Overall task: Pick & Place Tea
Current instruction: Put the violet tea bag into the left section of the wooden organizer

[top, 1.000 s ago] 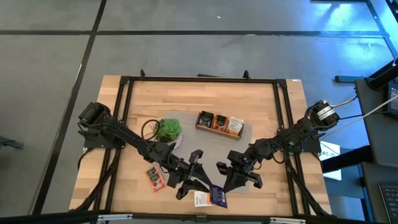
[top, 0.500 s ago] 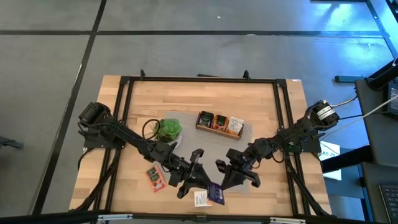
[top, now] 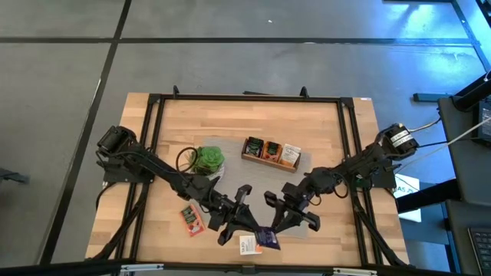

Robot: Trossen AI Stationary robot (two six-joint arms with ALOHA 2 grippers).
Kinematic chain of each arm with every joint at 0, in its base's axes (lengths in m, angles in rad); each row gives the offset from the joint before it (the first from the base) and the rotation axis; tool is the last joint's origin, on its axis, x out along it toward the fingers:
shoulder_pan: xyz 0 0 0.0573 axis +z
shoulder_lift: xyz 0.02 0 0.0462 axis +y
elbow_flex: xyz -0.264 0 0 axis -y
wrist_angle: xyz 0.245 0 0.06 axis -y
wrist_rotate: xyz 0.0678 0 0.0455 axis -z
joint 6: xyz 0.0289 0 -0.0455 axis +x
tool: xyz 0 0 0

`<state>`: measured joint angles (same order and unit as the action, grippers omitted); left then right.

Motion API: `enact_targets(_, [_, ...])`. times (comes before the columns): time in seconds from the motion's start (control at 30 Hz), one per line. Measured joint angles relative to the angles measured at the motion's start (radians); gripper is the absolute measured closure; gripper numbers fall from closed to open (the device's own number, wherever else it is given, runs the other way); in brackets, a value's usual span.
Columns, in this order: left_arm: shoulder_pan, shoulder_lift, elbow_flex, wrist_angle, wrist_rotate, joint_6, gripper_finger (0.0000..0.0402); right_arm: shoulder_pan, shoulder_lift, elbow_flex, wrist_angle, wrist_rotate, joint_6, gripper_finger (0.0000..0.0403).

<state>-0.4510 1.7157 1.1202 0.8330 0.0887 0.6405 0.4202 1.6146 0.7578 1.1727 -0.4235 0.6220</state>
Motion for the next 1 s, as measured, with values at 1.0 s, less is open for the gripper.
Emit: enact_targets(1.0, [0.016,-0.115,0.0,-1.009,-0.545,-1.012,0.0399,-0.171,-0.333,0.0,-1.057,0.485,-0.423,0.0198])
